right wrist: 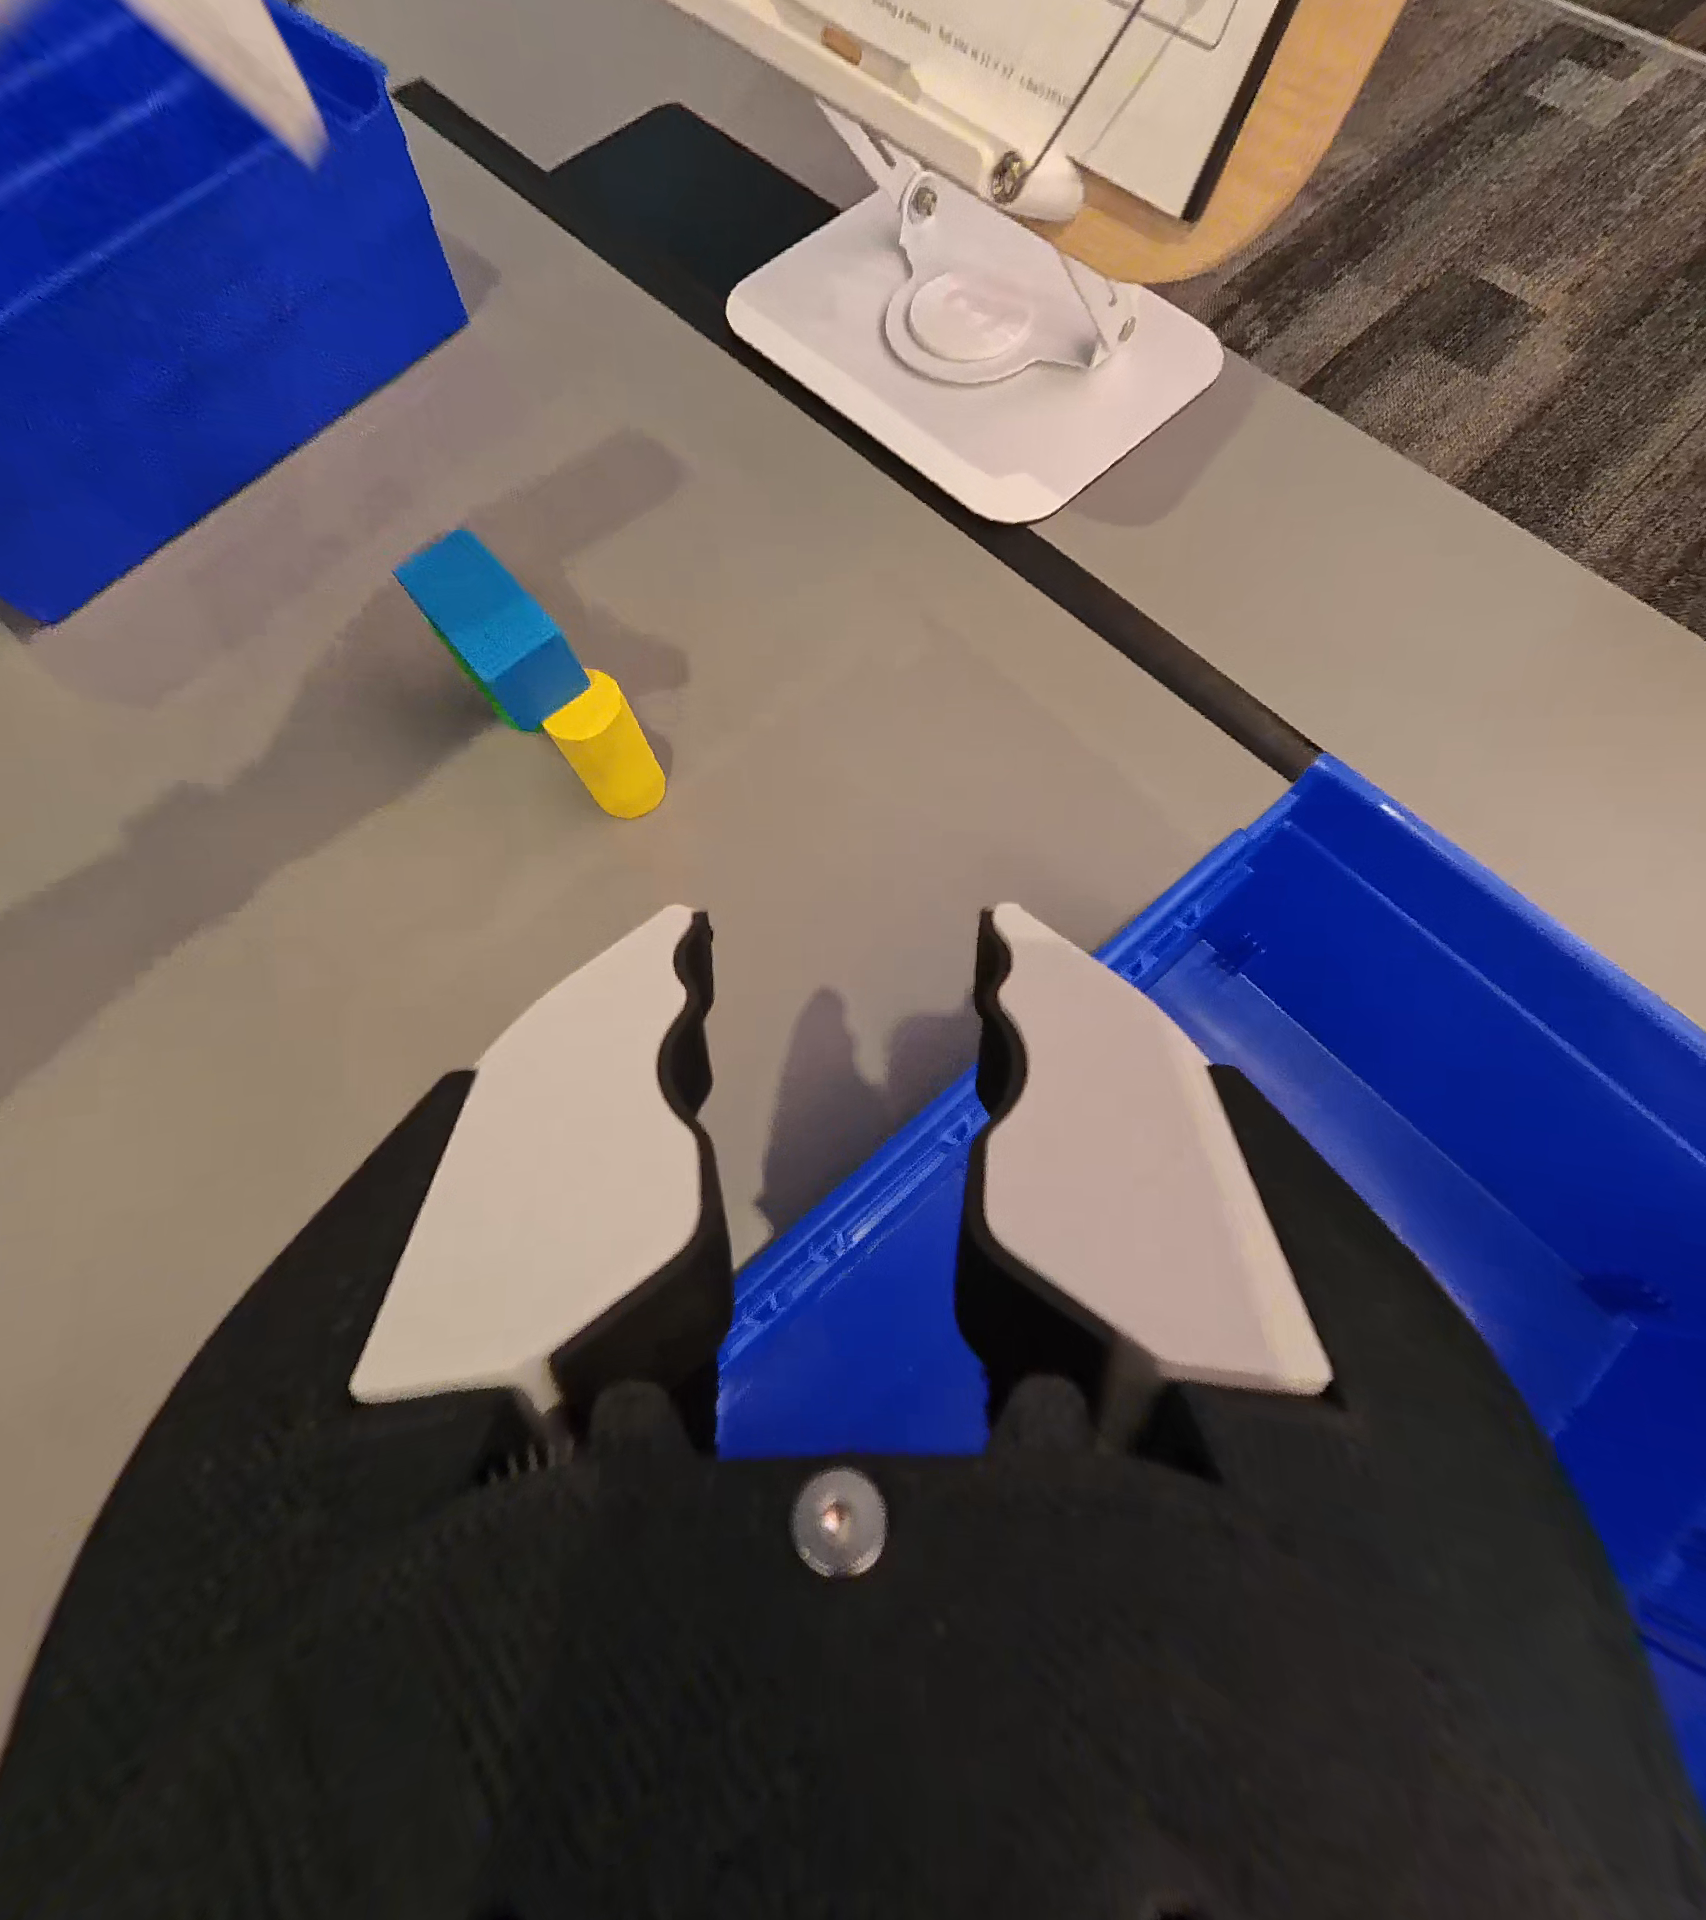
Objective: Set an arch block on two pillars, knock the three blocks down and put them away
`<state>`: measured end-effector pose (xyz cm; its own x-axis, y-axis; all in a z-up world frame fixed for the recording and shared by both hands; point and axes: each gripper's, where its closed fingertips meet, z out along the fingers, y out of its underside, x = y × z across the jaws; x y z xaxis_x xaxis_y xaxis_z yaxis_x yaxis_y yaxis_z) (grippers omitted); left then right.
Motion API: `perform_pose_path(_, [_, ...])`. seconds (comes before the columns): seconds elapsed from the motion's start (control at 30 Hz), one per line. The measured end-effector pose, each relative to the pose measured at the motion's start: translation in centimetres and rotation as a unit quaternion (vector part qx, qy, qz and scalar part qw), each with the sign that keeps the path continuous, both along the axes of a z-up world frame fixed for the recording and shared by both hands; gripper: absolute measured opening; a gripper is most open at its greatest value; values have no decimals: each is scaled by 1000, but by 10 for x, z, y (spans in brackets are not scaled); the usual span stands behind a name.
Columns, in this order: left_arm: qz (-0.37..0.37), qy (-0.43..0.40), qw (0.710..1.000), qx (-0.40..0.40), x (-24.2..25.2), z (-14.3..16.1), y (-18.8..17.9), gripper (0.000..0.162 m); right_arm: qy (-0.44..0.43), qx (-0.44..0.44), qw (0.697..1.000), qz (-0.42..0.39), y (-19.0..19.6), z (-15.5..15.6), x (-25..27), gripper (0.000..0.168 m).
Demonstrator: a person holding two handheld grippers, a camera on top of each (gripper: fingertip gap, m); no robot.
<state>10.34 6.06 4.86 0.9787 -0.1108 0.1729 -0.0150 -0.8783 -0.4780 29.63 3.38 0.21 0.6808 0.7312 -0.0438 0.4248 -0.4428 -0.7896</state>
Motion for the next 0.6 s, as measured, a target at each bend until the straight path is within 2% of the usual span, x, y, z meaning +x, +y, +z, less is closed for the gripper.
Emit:
perform_pose_path(0.07, [-16,-6,998,67,-13,28,5,92,-18,5,1000,-1,2,-3,-3,50])
perform_pose_path(0.1, [-22,-12,994,106,-21,41,6,85,-26,9,1000,-1,2,-5,-5,50])
perform_pose_path(0.2, [-24,-28,969,242,-51,66,4,39,-42,27,999,4,4,-4,-17,50])
perform_pose_path(0.27, [-31,-53,945,321,-67,69,-2,42,-48,63,997,10,7,1,-30,50])
perform_pose_path(0.33, [-57,-99,922,371,-71,62,-11,42,-50,107,993,16,9,10,-47,50])
perform_pose_path(0.4, [-73,-129,914,377,-77,41,-17,41,-42,144,988,24,7,17,-65,50])
perform_pose_path(0.5, [-121,-172,918,335,-75,1,-25,28,-19,166,986,30,2,21,-90,50])
perform_pose_path(0.6, [-163,-174,928,288,-75,-36,-28,9,-9,156,987,33,-1,15,-105,49])
